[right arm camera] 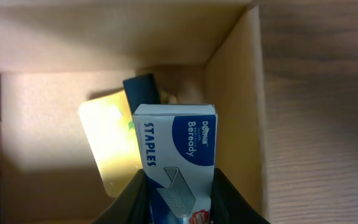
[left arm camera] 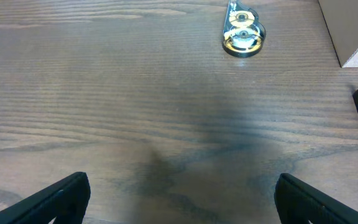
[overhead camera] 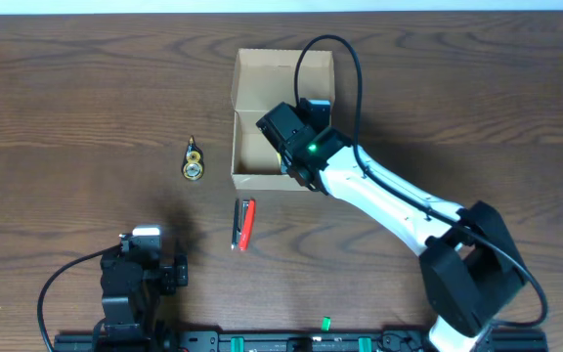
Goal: Pack container
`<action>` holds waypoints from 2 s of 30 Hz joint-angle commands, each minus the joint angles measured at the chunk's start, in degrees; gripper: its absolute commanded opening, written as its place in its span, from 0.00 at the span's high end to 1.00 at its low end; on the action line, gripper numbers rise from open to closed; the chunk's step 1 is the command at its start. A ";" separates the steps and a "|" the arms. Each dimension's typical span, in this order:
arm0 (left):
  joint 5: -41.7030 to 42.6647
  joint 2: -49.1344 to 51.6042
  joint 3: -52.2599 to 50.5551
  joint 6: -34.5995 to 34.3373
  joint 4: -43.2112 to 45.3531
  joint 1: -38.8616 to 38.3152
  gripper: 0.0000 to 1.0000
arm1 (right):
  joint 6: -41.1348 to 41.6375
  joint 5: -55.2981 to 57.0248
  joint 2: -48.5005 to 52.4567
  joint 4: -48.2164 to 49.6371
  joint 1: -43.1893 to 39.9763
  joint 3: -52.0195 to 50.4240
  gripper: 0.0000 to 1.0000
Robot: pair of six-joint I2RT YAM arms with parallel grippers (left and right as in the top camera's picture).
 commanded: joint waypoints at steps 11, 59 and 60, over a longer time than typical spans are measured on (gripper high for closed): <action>-0.33 -0.37 -0.87 0.39 -0.37 0.11 0.04 | -0.98 -1.97 4.33 0.02 -0.37 0.68 0.79; -0.33 -0.37 -0.87 0.39 -0.37 0.11 0.04 | -27.98 -7.30 -40.98 -28.15 -0.79 4.15 0.00; -0.33 -0.37 -0.87 0.39 -0.37 0.11 0.04 | -27.98 -7.28 -44.17 -28.15 -0.79 2.19 0.01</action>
